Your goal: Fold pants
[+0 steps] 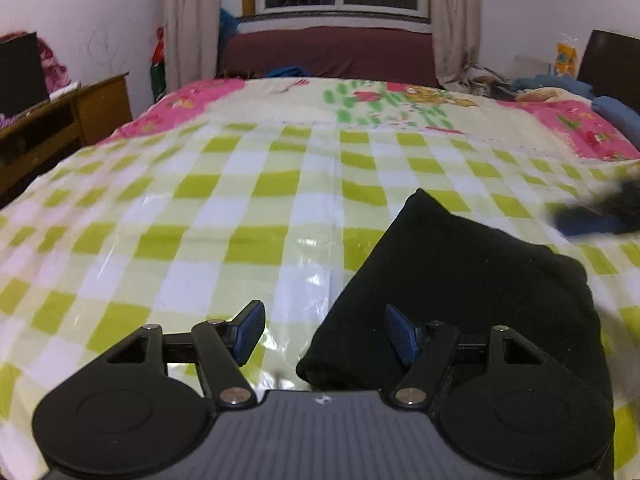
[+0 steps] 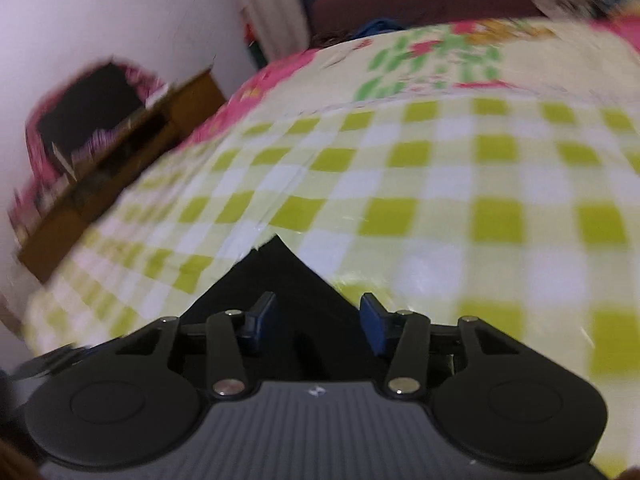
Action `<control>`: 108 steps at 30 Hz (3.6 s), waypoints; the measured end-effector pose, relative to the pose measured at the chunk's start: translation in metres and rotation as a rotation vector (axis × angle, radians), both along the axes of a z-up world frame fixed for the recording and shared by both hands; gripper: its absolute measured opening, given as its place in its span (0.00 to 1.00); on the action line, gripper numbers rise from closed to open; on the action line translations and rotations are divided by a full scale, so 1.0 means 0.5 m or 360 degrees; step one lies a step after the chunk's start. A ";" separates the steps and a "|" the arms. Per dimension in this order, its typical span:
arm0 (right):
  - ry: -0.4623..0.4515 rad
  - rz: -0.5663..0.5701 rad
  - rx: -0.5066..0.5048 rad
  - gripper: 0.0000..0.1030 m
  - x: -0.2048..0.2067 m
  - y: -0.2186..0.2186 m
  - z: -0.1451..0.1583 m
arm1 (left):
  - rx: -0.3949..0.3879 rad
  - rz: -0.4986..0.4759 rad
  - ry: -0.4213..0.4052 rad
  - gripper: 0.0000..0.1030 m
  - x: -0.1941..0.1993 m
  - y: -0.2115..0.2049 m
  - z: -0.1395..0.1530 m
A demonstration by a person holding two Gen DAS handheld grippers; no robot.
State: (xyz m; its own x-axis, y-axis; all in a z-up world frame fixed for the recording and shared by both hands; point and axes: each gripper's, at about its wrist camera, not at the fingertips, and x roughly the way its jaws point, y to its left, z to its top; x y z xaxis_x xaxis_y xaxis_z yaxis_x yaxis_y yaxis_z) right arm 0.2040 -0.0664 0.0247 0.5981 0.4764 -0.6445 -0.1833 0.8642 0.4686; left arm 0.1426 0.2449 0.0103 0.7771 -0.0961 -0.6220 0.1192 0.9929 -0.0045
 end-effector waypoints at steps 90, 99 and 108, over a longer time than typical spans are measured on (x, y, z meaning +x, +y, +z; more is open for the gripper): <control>0.0020 -0.0594 -0.0080 0.40 -0.291 -0.278 -0.025 | 0.0013 -0.0263 0.0109 0.93 -0.123 -0.427 0.016; -0.0030 -0.0549 -0.0160 0.40 -0.301 -0.247 -0.027 | 0.0020 -0.0263 0.0129 0.94 -0.121 -0.434 0.004; -0.0034 -0.0512 -0.0132 0.42 -0.311 -0.248 -0.021 | 0.0040 -0.0288 0.0135 0.95 -0.125 -0.445 0.004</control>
